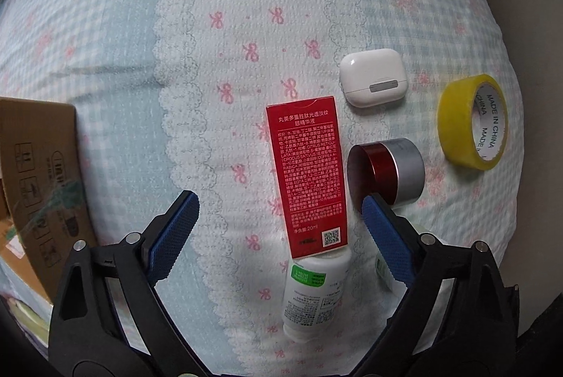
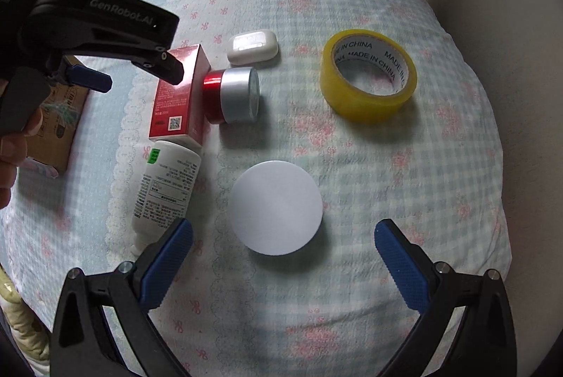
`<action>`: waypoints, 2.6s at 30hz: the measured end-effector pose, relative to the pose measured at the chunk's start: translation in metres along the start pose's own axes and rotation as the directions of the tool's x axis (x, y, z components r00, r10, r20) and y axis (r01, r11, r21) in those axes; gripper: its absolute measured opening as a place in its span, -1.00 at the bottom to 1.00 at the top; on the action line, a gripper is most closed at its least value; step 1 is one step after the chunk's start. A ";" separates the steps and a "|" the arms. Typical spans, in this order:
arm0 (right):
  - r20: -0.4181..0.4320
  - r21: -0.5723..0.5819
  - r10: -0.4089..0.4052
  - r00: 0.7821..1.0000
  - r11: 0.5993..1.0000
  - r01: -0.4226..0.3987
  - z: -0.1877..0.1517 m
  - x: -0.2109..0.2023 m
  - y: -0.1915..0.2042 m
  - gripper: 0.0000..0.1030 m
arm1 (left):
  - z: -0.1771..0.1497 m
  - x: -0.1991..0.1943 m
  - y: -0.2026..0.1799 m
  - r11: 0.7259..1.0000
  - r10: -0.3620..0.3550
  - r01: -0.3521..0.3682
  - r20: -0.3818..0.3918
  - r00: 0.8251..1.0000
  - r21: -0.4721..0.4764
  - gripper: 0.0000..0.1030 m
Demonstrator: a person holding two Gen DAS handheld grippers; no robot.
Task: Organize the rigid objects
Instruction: 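Move both tools back toward the remaining toiletries, then grasp the red box with the left tool while the right tool grasps the white round lid, then carry the red box and white lid over the cardboard box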
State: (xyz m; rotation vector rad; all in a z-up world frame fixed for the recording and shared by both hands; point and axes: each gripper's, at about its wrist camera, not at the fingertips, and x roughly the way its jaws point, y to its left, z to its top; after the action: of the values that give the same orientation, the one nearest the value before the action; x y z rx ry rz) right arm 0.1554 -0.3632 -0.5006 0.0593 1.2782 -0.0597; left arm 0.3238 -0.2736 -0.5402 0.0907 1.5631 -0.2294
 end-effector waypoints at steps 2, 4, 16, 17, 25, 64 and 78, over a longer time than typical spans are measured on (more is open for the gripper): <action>-0.004 0.001 -0.012 1.000 1.000 0.012 0.000 0.010 0.001 1.00 | 0.004 0.010 -0.002 1.000 0.009 -0.009 -0.012 1.000 -0.004 0.74; -0.006 0.006 -0.015 1.000 1.000 0.015 0.000 0.018 0.003 0.99 | 0.009 0.019 -0.003 1.000 0.014 -0.014 -0.024 1.000 -0.010 0.67; -0.045 0.076 -0.008 0.999 0.997 0.011 0.005 0.052 0.002 0.43 | 0.017 0.058 -0.001 1.000 0.013 -0.014 -0.079 0.997 -0.023 0.29; -0.048 0.079 -0.013 0.999 0.997 0.016 0.005 0.053 0.002 0.42 | 0.017 0.058 -0.001 1.000 0.009 -0.010 -0.077 0.997 -0.023 0.19; -0.060 0.092 -0.037 0.998 0.995 0.043 0.012 0.056 0.000 0.31 | 0.017 0.054 -0.026 1.000 0.003 -0.001 -0.077 0.997 0.019 -0.18; 0.159 0.032 -0.033 0.987 0.999 0.028 0.022 -0.160 0.009 0.31 | -0.083 -0.237 0.031 0.991 -0.121 0.130 0.272 0.955 -0.016 -0.24; 0.249 -0.044 0.002 0.969 0.999 0.009 0.054 -0.248 0.123 0.31 | -0.136 -0.333 0.175 0.981 -0.165 0.190 0.365 0.916 -0.035 -0.24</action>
State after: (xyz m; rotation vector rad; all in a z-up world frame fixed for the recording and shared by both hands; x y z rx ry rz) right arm 0.1457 -0.2424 -0.2461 0.0107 1.0277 -0.0399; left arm 0.2284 -0.0464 -0.2247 -0.1441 1.2092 -0.3154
